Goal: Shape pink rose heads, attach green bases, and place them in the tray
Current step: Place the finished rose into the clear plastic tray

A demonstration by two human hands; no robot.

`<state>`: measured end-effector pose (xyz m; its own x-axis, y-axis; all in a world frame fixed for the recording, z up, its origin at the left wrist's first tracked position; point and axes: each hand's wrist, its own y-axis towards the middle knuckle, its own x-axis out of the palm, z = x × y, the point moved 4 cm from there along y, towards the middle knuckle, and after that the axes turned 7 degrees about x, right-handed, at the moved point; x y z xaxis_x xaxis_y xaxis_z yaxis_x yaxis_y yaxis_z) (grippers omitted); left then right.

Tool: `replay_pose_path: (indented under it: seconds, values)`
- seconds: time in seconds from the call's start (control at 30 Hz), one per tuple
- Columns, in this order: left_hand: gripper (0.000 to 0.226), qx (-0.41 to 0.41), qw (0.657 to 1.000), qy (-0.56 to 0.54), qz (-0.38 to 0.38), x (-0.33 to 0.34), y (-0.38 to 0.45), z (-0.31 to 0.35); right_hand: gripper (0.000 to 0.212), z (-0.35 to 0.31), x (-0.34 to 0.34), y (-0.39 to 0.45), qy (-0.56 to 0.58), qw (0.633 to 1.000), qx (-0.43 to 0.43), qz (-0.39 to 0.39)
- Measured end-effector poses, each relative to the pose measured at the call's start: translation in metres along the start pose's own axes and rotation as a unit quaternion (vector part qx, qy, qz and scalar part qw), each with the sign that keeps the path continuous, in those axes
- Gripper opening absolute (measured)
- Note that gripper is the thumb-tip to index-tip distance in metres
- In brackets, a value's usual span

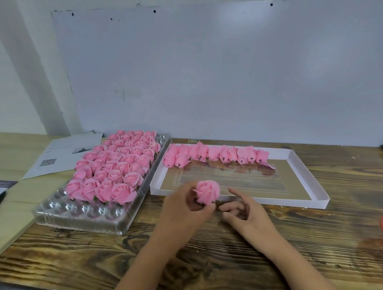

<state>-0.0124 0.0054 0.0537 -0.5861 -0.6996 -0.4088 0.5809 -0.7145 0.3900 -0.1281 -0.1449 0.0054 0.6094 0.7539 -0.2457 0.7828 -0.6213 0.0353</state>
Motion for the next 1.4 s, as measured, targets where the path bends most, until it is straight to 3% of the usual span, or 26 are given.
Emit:
replay_pose_path:
  seconds: [0.07, 0.27, 0.4, 0.57, 0.87, 1.4]
  values:
    - [0.032, 0.0, 0.999, 0.031, 0.039, -0.035, -0.01, 0.004, 0.058, 0.001, -0.002, 0.0, -0.006, 1.0, 0.01, 0.01]
    - [0.045, -0.009, 0.977, 0.081, 0.198, -0.162, -0.048, -0.012, 0.055, 0.002, -0.002, -0.001, -0.019, 1.0, 0.015, 0.006]
    - [0.066, -0.069, 0.957, 0.128, 0.25, -0.223, -0.069, -0.053, 0.054, 0.002, -0.003, 0.0, -0.037, 0.999, 0.014, 0.008]
    - [0.085, -0.13, 0.952, 0.183, 0.208, -0.254, -0.07, -0.126, 0.053, 0.004, -0.003, 0.001, -0.037, 0.999, 0.02, 0.004]
    - [0.061, -0.134, 0.943, 0.243, 0.185, -0.252, -0.055, -0.143, 0.054, 0.003, -0.003, 0.0, -0.037, 0.999, 0.013, 0.004]
    - [0.06, -0.136, 0.949, 0.222, 0.179, -0.262, -0.049, -0.172, 0.048, 0.002, -0.003, -0.001, -0.07, 0.997, 0.013, -0.001]
